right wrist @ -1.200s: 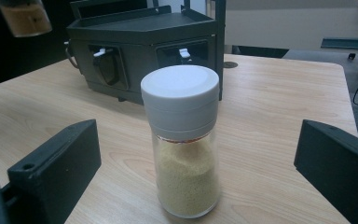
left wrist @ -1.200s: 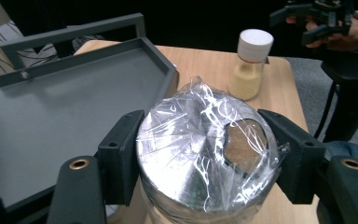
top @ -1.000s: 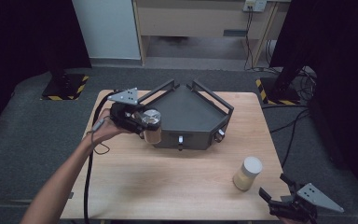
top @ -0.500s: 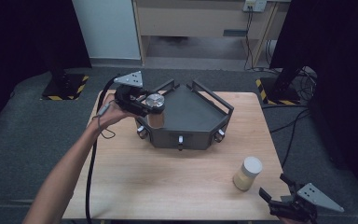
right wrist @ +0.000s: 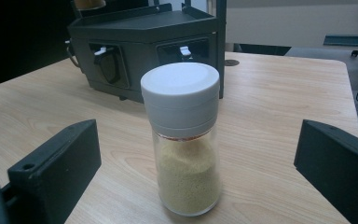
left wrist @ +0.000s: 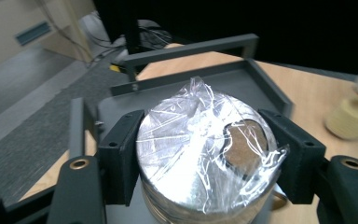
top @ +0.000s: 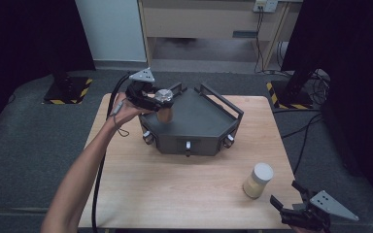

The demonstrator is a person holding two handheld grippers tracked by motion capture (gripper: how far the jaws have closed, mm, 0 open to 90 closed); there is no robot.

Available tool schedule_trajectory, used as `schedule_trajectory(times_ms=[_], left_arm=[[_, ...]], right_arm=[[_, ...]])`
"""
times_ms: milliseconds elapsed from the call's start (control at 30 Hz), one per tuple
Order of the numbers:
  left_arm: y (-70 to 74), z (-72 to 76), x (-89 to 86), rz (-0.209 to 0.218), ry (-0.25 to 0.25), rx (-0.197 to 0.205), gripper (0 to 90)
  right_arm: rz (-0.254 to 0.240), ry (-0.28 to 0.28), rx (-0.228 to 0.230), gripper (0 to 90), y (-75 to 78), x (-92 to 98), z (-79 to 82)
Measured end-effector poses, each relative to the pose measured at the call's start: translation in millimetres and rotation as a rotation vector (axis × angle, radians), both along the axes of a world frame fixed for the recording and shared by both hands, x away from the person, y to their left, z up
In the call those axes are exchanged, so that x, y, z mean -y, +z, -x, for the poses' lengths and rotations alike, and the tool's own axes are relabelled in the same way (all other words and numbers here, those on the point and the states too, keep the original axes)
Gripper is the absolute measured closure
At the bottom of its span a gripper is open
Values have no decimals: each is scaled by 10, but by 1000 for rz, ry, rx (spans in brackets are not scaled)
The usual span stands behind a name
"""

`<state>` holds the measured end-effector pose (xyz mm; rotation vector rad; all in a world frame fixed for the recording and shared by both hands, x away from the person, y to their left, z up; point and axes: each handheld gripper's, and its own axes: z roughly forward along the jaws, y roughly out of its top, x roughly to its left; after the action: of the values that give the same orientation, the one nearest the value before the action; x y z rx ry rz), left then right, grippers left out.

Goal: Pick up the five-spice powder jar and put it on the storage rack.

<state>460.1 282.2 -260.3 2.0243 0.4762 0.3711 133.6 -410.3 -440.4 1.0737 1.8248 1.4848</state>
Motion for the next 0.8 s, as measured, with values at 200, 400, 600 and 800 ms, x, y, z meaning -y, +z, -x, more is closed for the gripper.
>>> schedule_trajectory(times_ms=[200, 400, 600, 800], left_arm=[[-52, -69, 87, -8, 39, -3, 336], [-124, -144, 107, -3, 66, -20, 336], [-186, -171, 110, -2, 76, -29, 336], [-270, -170, 140, 3, 68, -30, 336]], right_arm=[[-2, -1, 0, 10, -2, 1, -2], [-1, 1, 1, 10, -2, 3, -1], [-3, 2, -1, 10, -4, 10, -8], [-5, 1, -1, 10, -6, 11, -5]])
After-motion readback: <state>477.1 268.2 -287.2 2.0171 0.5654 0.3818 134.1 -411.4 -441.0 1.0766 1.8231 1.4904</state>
